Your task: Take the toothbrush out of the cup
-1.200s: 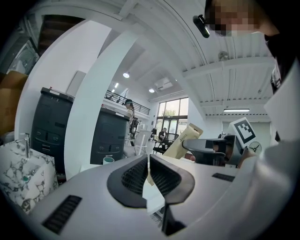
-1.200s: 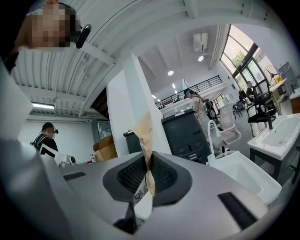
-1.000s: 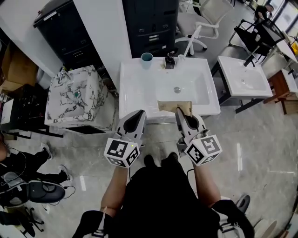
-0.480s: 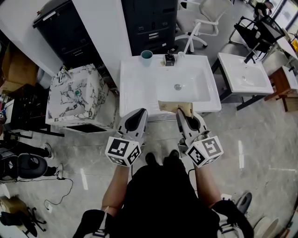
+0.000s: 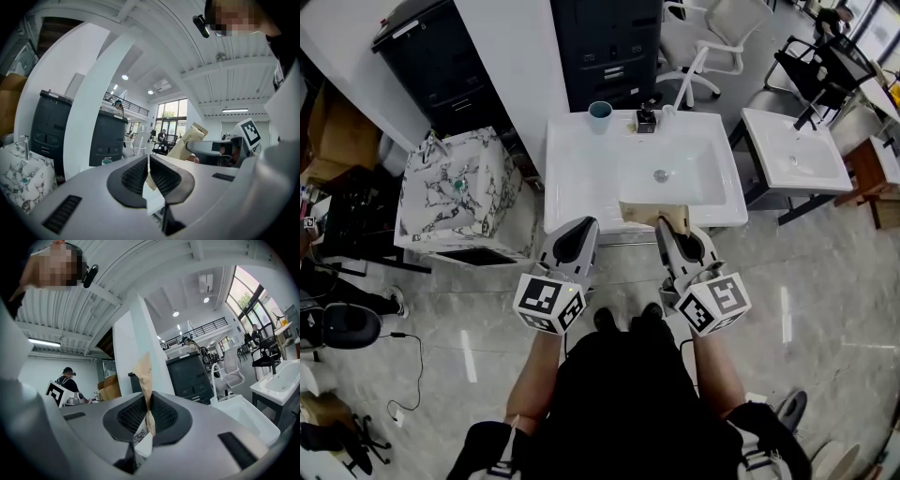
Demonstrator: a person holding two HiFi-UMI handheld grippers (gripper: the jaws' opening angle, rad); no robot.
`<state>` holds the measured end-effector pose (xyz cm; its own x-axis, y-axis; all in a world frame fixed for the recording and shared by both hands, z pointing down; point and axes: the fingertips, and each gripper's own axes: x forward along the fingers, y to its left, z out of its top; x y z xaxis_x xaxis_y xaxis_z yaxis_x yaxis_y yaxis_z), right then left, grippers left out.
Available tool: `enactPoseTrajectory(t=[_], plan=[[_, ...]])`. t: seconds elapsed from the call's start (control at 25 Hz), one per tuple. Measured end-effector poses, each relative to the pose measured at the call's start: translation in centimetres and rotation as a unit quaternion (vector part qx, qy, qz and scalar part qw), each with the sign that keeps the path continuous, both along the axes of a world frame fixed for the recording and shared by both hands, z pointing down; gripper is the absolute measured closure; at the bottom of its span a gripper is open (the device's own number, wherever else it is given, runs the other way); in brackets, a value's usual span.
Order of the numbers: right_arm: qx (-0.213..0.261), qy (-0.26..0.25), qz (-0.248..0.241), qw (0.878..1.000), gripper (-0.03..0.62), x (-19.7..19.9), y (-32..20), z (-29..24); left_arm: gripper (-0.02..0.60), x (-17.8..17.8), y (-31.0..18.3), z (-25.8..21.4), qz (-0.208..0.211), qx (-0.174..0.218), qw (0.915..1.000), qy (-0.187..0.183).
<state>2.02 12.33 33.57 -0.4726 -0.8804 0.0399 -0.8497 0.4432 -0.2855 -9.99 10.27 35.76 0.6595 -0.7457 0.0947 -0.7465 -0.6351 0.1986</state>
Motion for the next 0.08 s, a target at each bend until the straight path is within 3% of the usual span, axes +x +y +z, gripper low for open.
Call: enactPoseTrajectory(t=[0.08], plan=[[0.003,0.002,-0.002,1.000,0.547,-0.08,0.10,-0.08,0.554,-0.09,0.08,-0.08,0.000,0.000,1.0000,0.000]])
